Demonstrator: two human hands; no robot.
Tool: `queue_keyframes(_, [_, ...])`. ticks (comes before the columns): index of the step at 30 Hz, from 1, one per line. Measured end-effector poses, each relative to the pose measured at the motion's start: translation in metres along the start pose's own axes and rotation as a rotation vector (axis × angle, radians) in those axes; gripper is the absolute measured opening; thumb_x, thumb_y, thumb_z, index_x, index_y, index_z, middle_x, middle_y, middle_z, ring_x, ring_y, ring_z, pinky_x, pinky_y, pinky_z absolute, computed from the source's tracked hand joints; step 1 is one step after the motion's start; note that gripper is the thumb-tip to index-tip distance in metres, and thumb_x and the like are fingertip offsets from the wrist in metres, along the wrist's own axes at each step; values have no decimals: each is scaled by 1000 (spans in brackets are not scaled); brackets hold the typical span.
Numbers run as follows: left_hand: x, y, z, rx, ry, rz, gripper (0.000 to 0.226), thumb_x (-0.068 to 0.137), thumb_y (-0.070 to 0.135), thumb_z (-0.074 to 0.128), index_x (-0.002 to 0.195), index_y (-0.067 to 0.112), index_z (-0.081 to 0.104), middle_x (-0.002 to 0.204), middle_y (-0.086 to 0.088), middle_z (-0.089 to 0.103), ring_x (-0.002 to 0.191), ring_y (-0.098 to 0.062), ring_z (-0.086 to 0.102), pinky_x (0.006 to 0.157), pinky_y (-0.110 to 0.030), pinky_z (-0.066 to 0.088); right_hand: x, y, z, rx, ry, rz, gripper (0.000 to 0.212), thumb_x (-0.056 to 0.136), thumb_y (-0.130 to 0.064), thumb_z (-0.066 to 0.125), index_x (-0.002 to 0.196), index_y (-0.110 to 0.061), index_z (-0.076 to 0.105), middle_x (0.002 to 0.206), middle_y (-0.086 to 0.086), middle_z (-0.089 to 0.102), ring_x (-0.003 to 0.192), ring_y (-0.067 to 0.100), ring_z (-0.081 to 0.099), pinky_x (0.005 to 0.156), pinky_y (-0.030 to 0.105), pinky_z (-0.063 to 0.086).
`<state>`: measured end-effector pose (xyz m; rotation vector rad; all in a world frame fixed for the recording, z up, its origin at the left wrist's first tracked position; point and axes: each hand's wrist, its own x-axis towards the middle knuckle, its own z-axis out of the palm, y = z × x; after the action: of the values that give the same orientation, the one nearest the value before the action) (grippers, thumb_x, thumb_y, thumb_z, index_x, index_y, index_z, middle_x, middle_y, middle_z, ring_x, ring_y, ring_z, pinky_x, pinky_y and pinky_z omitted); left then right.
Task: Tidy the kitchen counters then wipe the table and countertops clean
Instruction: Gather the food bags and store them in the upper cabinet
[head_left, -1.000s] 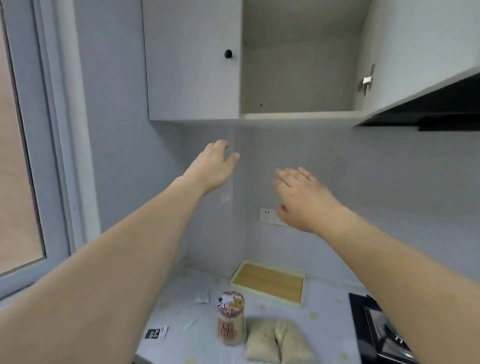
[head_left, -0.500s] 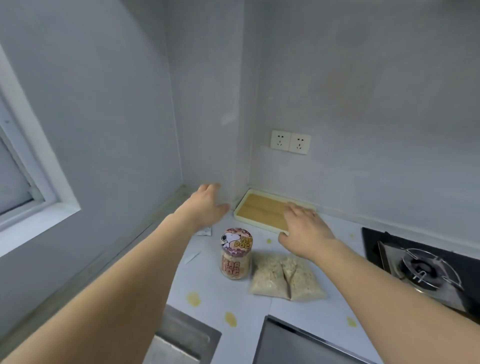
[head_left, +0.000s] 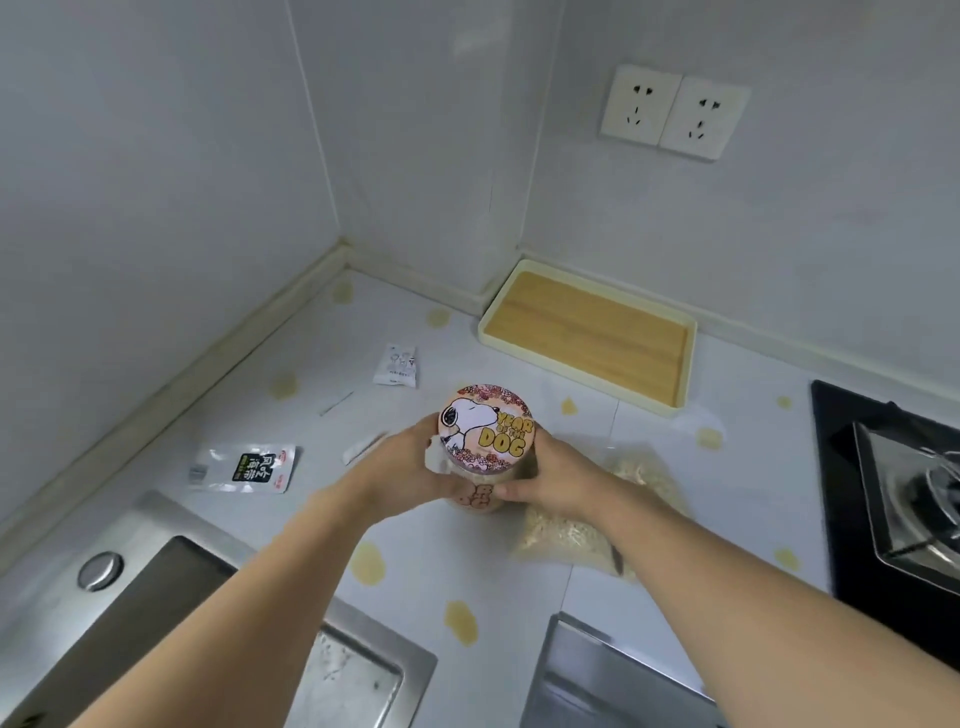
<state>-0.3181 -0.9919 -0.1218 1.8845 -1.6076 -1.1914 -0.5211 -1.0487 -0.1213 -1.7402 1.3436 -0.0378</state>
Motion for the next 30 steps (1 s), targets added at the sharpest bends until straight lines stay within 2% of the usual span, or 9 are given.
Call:
queue_keyframes(4, [19,-12,2,-135,30,22,67,62,34,84,125,35,60,114,24,67,104,14,56,93,-25,45,24,7,4,59,-43,-23,84,75,-23,81,144,-27,32,131,-11,55,121,10,48,107,32,37])
queue_keyframes(12, [4,21,-25,-190,4,41,56,50,41,87,102,26,72,102,5,75,103,-19,68,98,-47,51,-4,-23,-32,47,-55,-100,70,77,-26,79,137,-28,43,136,-10,54,128,10,43,111,35,31])
queue_keyframes(14, [-8,38,-37,-189,26,69,57,50,41,88,102,23,73,101,2,75,102,-22,69,97,-48,51,-19,-37,-45,43,-44,-150,68,78,-26,79,137,-26,45,139,-8,52,130,10,43,113,36,30])
queue_keyframes(17, [-48,78,-59,-180,66,129,56,50,40,86,103,24,73,100,6,75,100,-15,70,98,-44,51,-58,-66,-66,83,-4,-242,66,76,-21,81,134,-22,49,136,-6,56,128,10,47,114,38,32])
queue_keyframes(20, [-88,121,-84,-178,116,190,50,57,37,85,104,28,72,101,10,75,98,-8,69,96,-35,52,-96,-100,-91,74,24,-322,75,64,-36,86,130,-25,53,133,-8,58,126,10,50,112,39,35])
queue_keyframes(22, [-120,154,-101,-174,147,248,45,65,35,85,106,28,68,103,8,73,99,-11,68,91,-32,53,-132,-129,-111,50,51,-381,65,70,-32,85,127,-22,56,129,-5,61,123,13,54,110,37,38])
queue_keyframes(24, [-144,184,-115,-194,182,283,44,70,33,83,110,27,63,104,6,70,99,-16,67,87,-33,55,-162,-154,-132,0,99,-413,57,76,-31,80,126,-18,57,125,-1,63,118,16,57,108,36,40])
queue_keyframes(28, [-201,249,-142,-230,257,388,36,88,25,72,121,19,59,110,1,70,105,-18,66,92,-41,54,-232,-202,-170,-33,212,-501,62,75,-45,76,126,-16,58,123,-2,64,113,16,58,105,35,40])
queue_keyframes(30, [-225,279,-153,-220,292,431,37,89,27,70,123,18,58,113,1,68,109,-17,63,93,-43,53,-262,-220,-184,-5,269,-549,57,80,-39,74,127,-12,58,124,0,64,113,17,57,101,31,40])
